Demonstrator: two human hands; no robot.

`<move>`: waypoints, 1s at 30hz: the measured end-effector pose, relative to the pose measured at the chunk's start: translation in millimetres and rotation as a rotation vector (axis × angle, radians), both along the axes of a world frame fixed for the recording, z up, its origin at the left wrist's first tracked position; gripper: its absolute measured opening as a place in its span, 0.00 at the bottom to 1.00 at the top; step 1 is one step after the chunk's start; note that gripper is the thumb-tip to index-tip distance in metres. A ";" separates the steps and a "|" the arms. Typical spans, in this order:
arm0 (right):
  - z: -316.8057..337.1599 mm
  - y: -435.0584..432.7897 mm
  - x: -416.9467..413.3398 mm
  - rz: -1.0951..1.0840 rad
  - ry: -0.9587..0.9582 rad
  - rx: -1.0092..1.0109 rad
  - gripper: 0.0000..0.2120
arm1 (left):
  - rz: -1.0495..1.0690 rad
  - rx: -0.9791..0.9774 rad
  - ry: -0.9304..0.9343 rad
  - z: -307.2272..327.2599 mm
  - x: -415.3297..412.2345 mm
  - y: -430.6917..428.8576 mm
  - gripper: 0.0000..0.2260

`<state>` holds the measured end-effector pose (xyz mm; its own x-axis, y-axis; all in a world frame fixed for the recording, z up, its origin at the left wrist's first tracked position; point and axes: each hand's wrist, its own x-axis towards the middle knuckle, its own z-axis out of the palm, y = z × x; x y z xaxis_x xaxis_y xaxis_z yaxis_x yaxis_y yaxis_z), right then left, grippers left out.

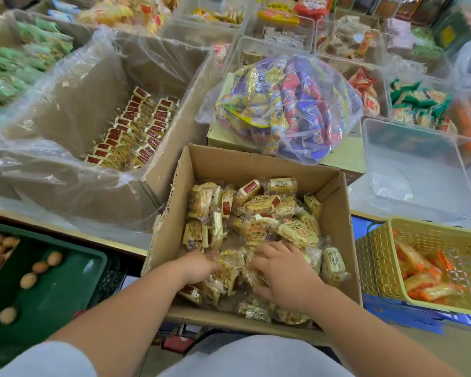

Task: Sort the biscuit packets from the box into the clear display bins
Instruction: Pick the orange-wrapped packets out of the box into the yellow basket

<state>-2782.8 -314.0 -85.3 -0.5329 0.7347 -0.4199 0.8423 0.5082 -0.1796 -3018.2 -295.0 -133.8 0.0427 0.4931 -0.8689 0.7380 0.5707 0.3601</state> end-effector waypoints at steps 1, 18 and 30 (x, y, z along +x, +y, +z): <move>1.3 -2.5 3.9 -0.012 0.028 0.001 0.20 | 0.064 -0.009 -0.022 -3.2 1.4 1.3 0.26; 37.2 -32.8 55.7 -0.730 0.300 0.132 0.32 | 0.290 0.036 -0.020 -13.4 3.6 8.5 0.37; 0.2 29.9 -48.6 0.159 -0.133 -0.081 0.37 | -0.013 0.122 -0.062 5.0 3.5 -7.6 0.19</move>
